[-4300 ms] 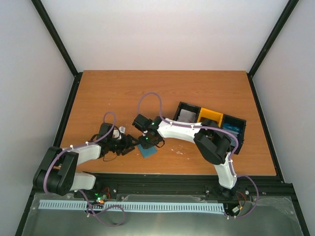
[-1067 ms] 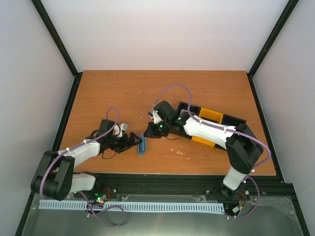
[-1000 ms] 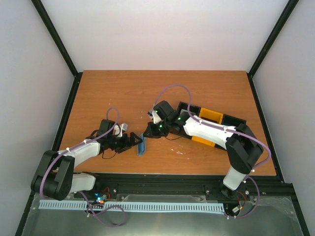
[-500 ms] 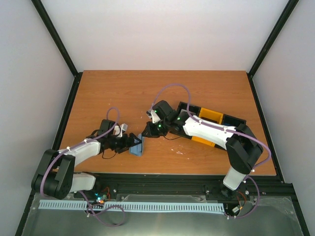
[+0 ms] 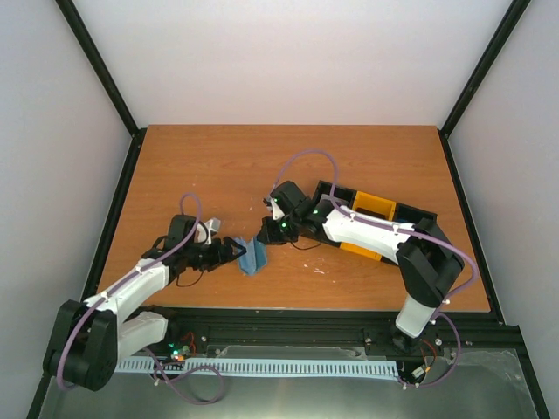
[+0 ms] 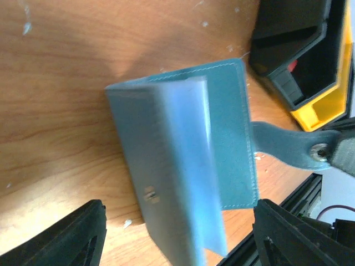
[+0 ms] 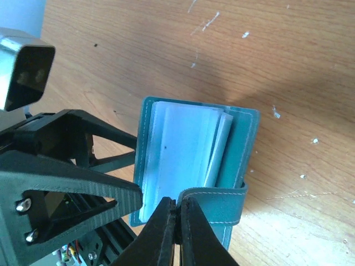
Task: Put the credit cards into the card holder
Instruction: Open the card holder at the center of the board.
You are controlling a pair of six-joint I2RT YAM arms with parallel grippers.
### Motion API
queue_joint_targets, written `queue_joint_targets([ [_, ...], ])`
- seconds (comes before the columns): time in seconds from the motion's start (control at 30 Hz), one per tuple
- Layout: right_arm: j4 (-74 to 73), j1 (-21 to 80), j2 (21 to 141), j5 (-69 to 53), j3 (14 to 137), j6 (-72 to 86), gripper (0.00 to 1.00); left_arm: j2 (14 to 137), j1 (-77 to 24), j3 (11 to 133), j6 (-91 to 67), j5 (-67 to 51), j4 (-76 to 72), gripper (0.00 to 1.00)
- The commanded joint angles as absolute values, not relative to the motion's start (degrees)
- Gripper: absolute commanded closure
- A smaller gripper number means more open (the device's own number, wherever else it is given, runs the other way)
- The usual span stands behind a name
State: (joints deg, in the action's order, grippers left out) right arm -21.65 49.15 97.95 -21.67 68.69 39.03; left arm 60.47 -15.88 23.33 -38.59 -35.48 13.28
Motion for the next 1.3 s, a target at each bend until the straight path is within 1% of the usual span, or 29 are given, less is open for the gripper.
queue_joint_targets([
  [0.0,-21.6,49.0,98.9,-21.1,67.7,38.7,0.97,62.8,-16.1,21.8,-39.5,-36.1,12.4,0.30],
  [0.03,-21.6,49.0,99.0,-21.0,67.7,38.7,0.97,63.5,-16.1,21.9,-39.3,-36.3,12.5,0.35],
  [0.07,-21.6,49.0,99.2,-20.9,67.7,38.8,0.97,64.2,-16.1,21.9,-39.2,-36.5,12.4,0.37],
  [0.2,-21.5,49.0,99.5,-20.7,67.3,38.8,0.97,64.7,-16.1,22.1,-38.8,-36.6,12.3,0.40],
  [0.33,-21.9,49.0,99.4,-20.2,67.2,38.3,0.97,64.5,-16.1,22.4,-38.8,-36.1,12.7,0.45],
  [0.43,-22.4,49.0,99.5,-20.0,67.7,37.8,0.96,64.6,-16.1,22.5,-39.1,-32.6,14.4,0.47],
  [0.47,-22.9,49.0,99.6,-19.4,67.9,37.6,0.95,64.7,-16.1,22.8,-39.6,-30.9,15.4,0.51],
  [0.5,-23.5,49.0,99.6,-18.6,68.1,37.4,0.92,64.8,-16.1,22.9,-40.3,-28.9,16.3,0.54],
  [0.53,-24.4,49.0,99.5,-17.6,68.3,37.2,0.87,65.0,-16.1,23.1,-41.0,-27.3,17.1,0.58],
  [0.57,-25.5,49.1,99.5,-16.1,68.7,37.1,0.78,65.1,-16.1,23.1,-41.6,-26.5,17.5,0.62],
  [0.63,-28.0,49.1,99.6,-12.3,69.5,37.1,0.66,64.6,-16.1,22.9,-42.2,-26.5,17.0,0.65],
  [0.67,-29.5,49.1,99.8,-9.6,70.2,37.1,0.62,64.2,-16.1,22.9,-42.3,-27.2,16.6,0.65],
  [0.73,-32.6,49.4,100.0,-6.2,71.8,36.9,0.57,63.2,-16.1,22.9,-42.3,-28.3,15.9,0.66],
  [0.77,-33.3,49.9,100.0,-5.3,72.6,36.3,0.57,62.7,-16.1,22.8,-42.2,-28.8,15.7,0.66],
  [0.87,-34.0,51.9,99.5,-3.7,74.9,35.3,0.58,61.6,-16.1,22.6,-42.2,-29.4,15.7,0.64],
  [0.93,-33.0,53.3,100.0,-6.0,76.2,34.5,0.59,61.5,-16.1,22.4,-42.2,-29.4,15.8,0.63],
  [0.97,-31.6,53.8,100.6,-8.7,76.4,34.3,0.61,61.5,-16.1,22.3,-42.3,-29.2,15.9,0.62],
  [1.03,-28.9,54.3,102.0,-13.3,76.1,35.2,0.69,61.8,-16.1,22.2,-42.8,-28.8,16.2,0.62],
  [1.1,-27.2,54.8,103.8,-15.7,76.1,35.7,0.77,62.2,-16.1,22.2,-43.1,-28.2,16.6,0.62],
  [1.17,-26.6,55.1,104.9,-16.4,76.5,35.9,0.83,62.6,-16.1,22.3,-43.2,-28.2,16.7,0.62],
  [1.27,-25.6,55.2,106.1,-17.0,76.9,35.9,0.85,62.1,-16.0,22.7,-43.6,-29.1,17.1,0.60],
])
